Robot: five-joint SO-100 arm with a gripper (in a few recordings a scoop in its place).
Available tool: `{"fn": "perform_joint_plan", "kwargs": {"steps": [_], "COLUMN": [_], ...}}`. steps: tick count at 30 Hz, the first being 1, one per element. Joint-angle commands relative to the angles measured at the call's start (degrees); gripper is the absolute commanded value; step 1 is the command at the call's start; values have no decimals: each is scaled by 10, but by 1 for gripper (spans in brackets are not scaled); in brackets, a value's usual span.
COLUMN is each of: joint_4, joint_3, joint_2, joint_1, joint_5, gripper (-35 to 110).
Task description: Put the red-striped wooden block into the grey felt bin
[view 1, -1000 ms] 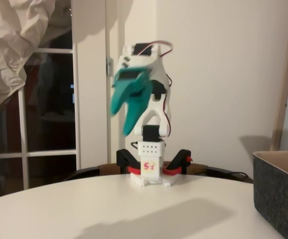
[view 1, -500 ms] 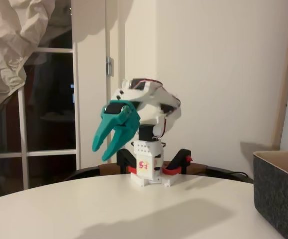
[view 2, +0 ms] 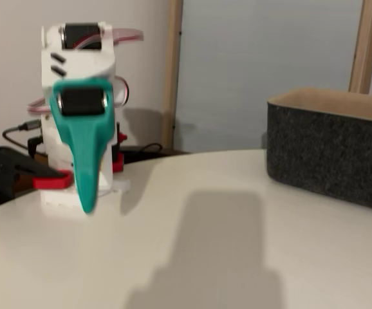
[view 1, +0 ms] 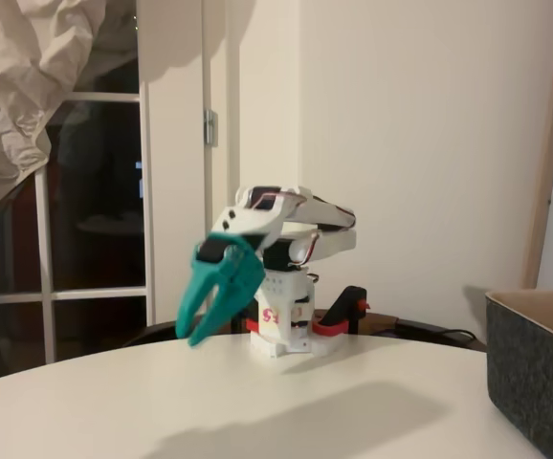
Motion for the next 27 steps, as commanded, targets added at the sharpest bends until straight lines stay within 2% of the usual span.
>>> {"fn": "perform_joint_plan", "kwargs": {"steps": [1, 17, 27], "joint_4": [-3, -4, -4], "joint_3": [18, 72, 73], "joint_2": [17, 26, 28], "joint_1": [12, 12, 12], "joint_5": [6, -12, -9], "gripper": [5, 5, 0]}}
